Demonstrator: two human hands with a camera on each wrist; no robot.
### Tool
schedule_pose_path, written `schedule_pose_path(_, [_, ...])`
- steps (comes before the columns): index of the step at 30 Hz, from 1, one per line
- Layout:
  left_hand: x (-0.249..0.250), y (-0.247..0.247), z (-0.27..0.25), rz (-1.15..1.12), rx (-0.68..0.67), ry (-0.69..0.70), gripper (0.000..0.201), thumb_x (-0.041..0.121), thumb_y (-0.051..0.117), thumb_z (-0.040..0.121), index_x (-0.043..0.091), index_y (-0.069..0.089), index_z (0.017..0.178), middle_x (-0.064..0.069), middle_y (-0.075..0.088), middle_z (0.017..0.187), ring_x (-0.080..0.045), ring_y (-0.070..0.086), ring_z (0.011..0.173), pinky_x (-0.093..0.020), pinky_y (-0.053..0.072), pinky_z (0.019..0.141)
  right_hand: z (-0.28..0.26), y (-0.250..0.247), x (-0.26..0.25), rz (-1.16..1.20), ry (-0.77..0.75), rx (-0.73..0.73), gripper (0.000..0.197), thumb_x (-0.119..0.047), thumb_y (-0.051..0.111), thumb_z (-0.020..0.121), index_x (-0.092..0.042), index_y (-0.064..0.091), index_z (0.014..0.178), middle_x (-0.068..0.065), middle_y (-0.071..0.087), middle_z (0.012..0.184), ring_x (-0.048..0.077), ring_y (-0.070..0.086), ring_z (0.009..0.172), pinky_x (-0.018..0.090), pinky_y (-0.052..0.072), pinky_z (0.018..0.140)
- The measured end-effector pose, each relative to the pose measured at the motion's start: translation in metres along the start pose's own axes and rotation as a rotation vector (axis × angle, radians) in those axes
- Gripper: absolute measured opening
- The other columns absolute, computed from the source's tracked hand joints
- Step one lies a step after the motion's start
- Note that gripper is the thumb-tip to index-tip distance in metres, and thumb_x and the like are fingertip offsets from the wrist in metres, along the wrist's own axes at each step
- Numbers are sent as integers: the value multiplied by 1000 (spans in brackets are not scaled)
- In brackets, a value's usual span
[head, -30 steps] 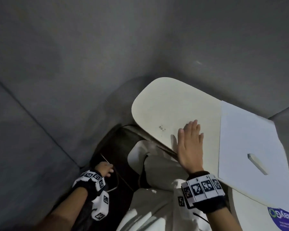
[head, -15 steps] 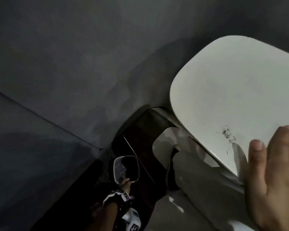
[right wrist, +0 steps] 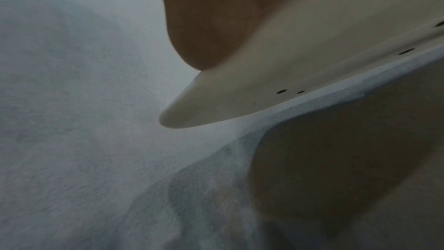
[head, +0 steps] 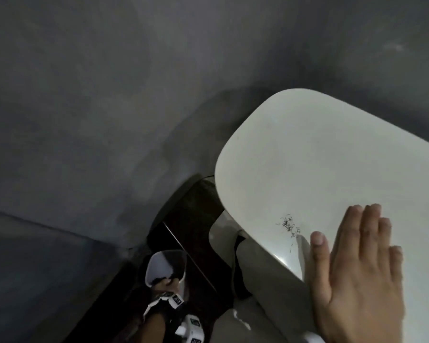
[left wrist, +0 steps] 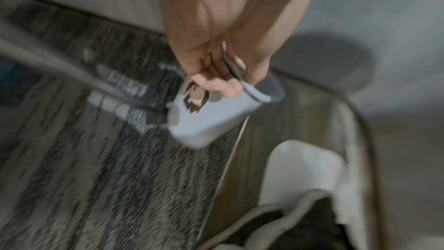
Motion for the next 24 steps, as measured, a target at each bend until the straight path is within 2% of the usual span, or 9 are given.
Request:
schedule_pose_path(2, [25, -21, -25, 152, 110, 173, 38, 32, 42, 95, 14, 56, 126, -16, 64, 117, -33, 61, 112, -37, 51, 87, -3, -2, 2, -26, 32, -48, 83, -62, 0, 89, -7, 15, 149, 13, 9, 159, 27, 9, 147, 47, 13, 117])
schedule_pose_path(4, [42, -45, -64, 123, 152, 62, 29, 30, 60, 91, 7, 69, 108, -15, 67, 115, -33, 61, 110, -30, 50, 81, -5, -1, 0, 3, 16, -63, 80, -60, -1, 90, -8, 10, 150, 11, 4, 159, 24, 3, 148, 43, 8, 119])
schedule_pose_path(7, [87, -72, -132, 60, 173, 98, 29, 42, 68, 77, 14, 74, 70, -9, 73, 78, -28, 67, 89, -30, 48, 79, -7, -7, -3, 54, -36, -70, 80, -60, -7, 88, -10, 3, 150, 6, -6, 159, 18, -9, 147, 37, -2, 120])
schedule_pose_path(10, [120, -80, -180, 2, 156, 315, 33, 19, 76, 76, 15, 63, 46, -1, 62, 46, -16, 61, 56, -26, 46, 65, -9, -11, -3, 286, -98, -143, 83, -64, -13, 81, -19, -2, 150, -8, -13, 158, 3, -18, 143, 27, -12, 118])
schedule_pose_path(12, [138, -81, -213, -25, 139, 448, 33, 12, 77, 77, 13, 63, 48, -4, 61, 44, -10, 55, 43, -22, 42, 58, -8, -14, 0, 460, -80, -174, 84, -66, -11, 79, -24, 2, 150, -13, -8, 158, -4, -14, 143, 26, -9, 119])
schedule_pose_path(15, [159, -76, -263, -12, 95, 604, 31, 10, 76, 78, 13, 61, 52, -6, 62, 45, -11, 56, 41, -16, 39, 48, -6, -12, -7, 450, -116, -192, 88, -67, -17, 77, -21, 0, 150, -9, -10, 159, 0, -15, 143, 28, -9, 120])
schedule_pose_path(20, [181, -71, -328, -63, 102, 741, 25, 7, 75, 78, 9, 62, 57, -4, 61, 46, -14, 59, 44, -22, 46, 50, -18, -3, -57, 310, -326, -274, 105, -68, -34, 66, -14, -2, 150, -1, -15, 158, 8, -20, 143, 26, -16, 115])
schedule_pose_path(22, [188, -72, -343, -49, 137, 758, 22, 8, 76, 76, 8, 63, 59, -2, 61, 47, -13, 59, 44, -20, 45, 47, -33, 0, -77, 507, -439, -440, 86, -63, -17, 83, -17, 12, 150, -4, -2, 160, 3, -11, 144, 26, -9, 119])
schedule_pose_path(24, [194, -75, -355, -57, 137, 777, 17, 11, 78, 75, 8, 67, 63, -2, 64, 50, -11, 60, 45, -19, 44, 46, -47, -10, -85, 882, -436, -668, 54, -45, 11, 100, -23, 33, 144, -9, 22, 156, -3, 11, 144, 24, 5, 121])
Point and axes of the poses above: each hand's wrist, its own z-axis towards the middle knuckle, its own y-axis out of the palm, x = y × z, the point moved 6 cm from there along z, towards the middle knuckle
